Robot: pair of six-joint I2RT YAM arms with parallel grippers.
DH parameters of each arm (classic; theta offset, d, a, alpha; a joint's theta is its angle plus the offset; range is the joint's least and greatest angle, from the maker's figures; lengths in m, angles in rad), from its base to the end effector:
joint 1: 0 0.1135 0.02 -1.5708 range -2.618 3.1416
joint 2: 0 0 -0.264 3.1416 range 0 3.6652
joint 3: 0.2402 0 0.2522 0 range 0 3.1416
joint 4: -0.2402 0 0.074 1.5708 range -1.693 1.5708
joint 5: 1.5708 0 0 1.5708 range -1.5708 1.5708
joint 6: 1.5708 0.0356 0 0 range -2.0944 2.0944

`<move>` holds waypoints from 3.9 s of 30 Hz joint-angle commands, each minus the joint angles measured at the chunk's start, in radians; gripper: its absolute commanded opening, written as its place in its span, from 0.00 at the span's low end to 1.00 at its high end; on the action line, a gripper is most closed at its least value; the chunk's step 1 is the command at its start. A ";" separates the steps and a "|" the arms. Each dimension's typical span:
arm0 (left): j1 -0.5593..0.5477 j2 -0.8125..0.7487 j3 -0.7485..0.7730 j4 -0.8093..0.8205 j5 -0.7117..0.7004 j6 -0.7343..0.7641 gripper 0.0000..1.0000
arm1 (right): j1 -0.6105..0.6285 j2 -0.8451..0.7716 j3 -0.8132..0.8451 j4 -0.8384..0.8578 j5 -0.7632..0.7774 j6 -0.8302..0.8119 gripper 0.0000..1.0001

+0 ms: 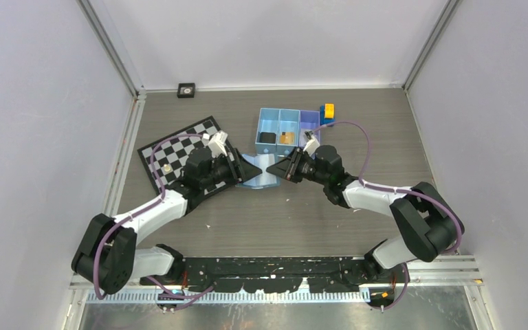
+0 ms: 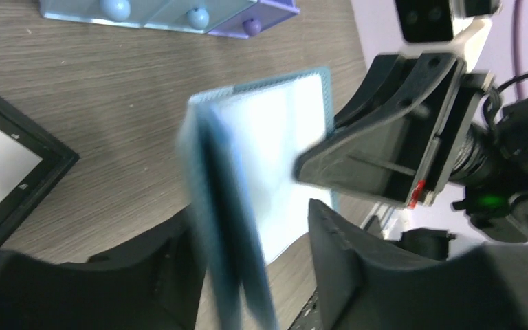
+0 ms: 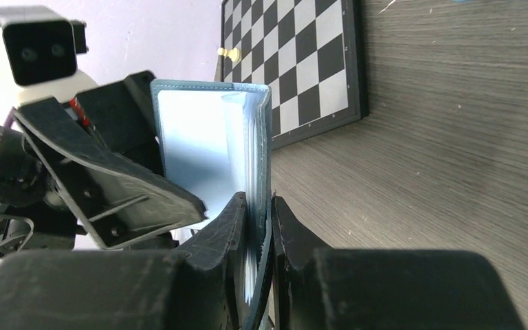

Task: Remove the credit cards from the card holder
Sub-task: Remove the credit card from the card holder.

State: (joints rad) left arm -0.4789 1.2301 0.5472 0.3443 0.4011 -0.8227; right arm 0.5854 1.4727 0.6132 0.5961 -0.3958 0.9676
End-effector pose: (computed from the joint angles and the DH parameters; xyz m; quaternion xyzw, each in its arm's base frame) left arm 0.2247 -0.1323 0.2188 -0.0234 0.8077 -0.4724 0.3520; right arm 0.2447 0.1787 0.2020 0.0305 0.7869 0.5292 0.3160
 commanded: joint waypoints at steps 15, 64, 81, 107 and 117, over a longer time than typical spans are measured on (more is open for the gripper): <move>-0.040 0.102 0.120 -0.057 0.018 0.036 0.47 | 0.014 -0.037 0.004 0.108 -0.029 0.020 0.01; 0.081 -0.030 -0.036 0.164 0.057 -0.108 0.00 | -0.009 -0.148 -0.076 0.123 0.062 0.023 0.36; 0.086 -0.015 -0.039 0.202 0.090 -0.121 0.00 | -0.008 -0.084 -0.031 0.105 0.007 0.017 0.27; 0.077 0.052 -0.013 0.265 0.173 -0.136 0.00 | 0.046 -0.015 0.045 -0.004 0.007 -0.053 0.20; 0.056 0.072 0.002 0.264 0.182 -0.127 0.00 | 0.068 0.011 0.069 -0.033 0.012 -0.071 0.32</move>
State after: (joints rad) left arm -0.4049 1.2949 0.5072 0.5014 0.5224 -0.9375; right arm 0.6361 1.4742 0.6376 0.5438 -0.3641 0.9176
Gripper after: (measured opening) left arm 0.106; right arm 0.318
